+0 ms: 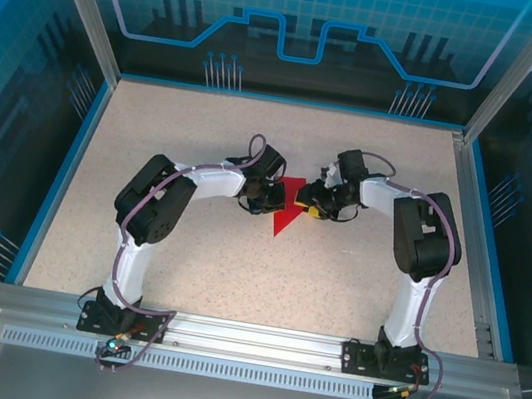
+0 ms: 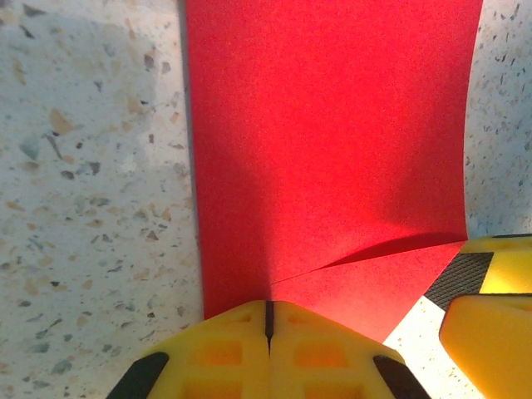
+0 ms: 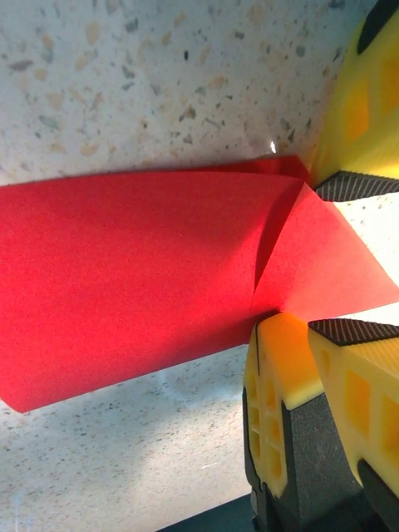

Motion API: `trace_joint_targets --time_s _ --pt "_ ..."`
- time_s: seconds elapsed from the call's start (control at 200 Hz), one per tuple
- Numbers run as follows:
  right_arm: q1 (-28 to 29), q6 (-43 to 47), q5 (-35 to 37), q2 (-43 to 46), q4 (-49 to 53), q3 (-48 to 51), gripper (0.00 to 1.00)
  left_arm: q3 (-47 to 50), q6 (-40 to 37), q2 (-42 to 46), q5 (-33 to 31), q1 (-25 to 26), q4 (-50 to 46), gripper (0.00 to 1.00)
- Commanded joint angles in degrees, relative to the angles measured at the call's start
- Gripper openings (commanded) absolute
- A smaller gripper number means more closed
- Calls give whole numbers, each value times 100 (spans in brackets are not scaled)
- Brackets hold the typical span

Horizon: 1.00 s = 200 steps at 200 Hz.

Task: Fold a paper plane with a square sheet of paper (pick it up from the middle)
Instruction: Fourth fold the wing at the center of the table.

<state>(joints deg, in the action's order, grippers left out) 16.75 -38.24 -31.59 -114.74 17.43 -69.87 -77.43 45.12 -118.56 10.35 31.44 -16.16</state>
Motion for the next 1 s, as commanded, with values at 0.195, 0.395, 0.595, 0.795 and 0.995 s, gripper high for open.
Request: trace_joint_targets --time_s 0.195,0.395,0.595,0.795,0.995 --pt "69 -281 -442 -240 -182 -123 35 140 67 -133 20 -77 -62 5" --pt "35 13 -572 -412 -56 -209 21 97 -5 -103 115 -95 -71 5" --pt "-170 293 -1028 -574 -62 -336 18 16 -124 -122 208 -113 -106 5" --pt "-216 407 -1102 -728 107 -488 7 -66 -178 -112 258 -114 -163 6" --pt "-183 -17 -604 -215 -239 -110 0 -190 -388 273 190 -141 -325 21"
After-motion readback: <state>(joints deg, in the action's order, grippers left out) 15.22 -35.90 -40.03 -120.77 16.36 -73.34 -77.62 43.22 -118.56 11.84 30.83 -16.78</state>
